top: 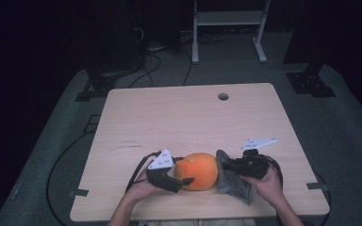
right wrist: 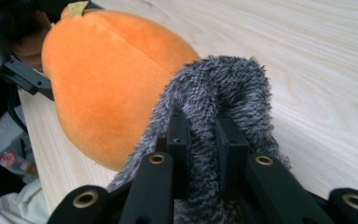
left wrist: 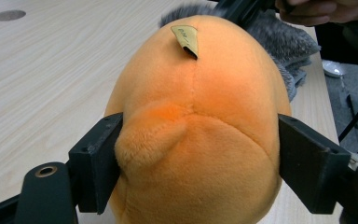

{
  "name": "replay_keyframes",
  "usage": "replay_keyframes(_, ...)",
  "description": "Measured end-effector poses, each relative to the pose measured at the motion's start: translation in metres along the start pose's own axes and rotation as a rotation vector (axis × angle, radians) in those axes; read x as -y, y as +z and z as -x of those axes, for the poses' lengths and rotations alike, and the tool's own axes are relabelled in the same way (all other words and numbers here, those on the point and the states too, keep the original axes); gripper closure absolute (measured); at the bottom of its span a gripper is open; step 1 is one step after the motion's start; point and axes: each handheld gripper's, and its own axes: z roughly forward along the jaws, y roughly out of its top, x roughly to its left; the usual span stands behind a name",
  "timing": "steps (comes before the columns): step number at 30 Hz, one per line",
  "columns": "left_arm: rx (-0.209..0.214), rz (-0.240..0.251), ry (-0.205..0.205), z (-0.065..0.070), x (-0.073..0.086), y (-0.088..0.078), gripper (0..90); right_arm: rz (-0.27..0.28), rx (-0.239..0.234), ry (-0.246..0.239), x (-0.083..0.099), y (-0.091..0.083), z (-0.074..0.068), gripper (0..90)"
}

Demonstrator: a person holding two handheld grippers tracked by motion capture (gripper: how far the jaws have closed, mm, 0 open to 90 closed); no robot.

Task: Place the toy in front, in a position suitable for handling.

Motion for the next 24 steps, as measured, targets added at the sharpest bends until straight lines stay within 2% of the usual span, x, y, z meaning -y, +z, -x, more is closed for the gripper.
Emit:
replay_keyframes(2,0.000,-0.002,0.002,0.000,0.000,0.001,21.6,0.055,-0.035,-0.021,-0.004,-0.005,-0.006,77.6)
replay_keyframes(4,0.002,-0.007,0.009,0.000,-0.001,0.001,21.6,0.076,-0.065,-0.035,-0.007,-0.006,-0.012,77.4)
replay_keyframes(6,0.005,-0.010,0.010,-0.001,0.000,-0.001,21.5,0.030,-0.062,-0.035,-0.004,0.001,-0.011,77.1)
replay_keyframes(9,0.005,-0.007,0.001,-0.002,0.001,-0.001,21.5,-0.013,-0.082,0.007,0.000,0.007,-0.003,77.0)
replay_keyframes(11,0.008,-0.007,-0.001,-0.002,0.001,-0.002,21.5,-0.031,-0.044,-0.002,0.000,0.004,-0.002,77.0)
replay_keyframes(13,0.004,-0.006,-0.001,-0.001,0.001,-0.001,21.5,0.005,-0.050,-0.004,-0.002,-0.001,-0.004,77.1)
replay_keyframes(16,-0.015,-0.021,0.042,0.008,-0.006,0.005,21.6,0.086,-0.075,-0.059,-0.012,-0.007,-0.020,77.0)
replay_keyframes(18,-0.025,-0.036,0.075,0.013,-0.010,0.008,21.4,0.107,-0.072,-0.094,-0.014,-0.007,-0.028,76.6)
replay_keyframes(19,-0.027,-0.040,0.082,0.015,-0.010,0.008,21.5,0.103,-0.066,-0.108,-0.014,-0.006,-0.030,76.3)
replay_keyframes(21,-0.025,-0.034,0.081,0.016,-0.009,0.009,21.9,0.076,-0.057,-0.106,-0.012,-0.003,-0.028,76.4)
replay_keyframes(24,-0.022,-0.033,0.081,0.015,-0.010,0.009,22.1,0.015,0.001,-0.079,-0.010,-0.002,-0.020,76.6)
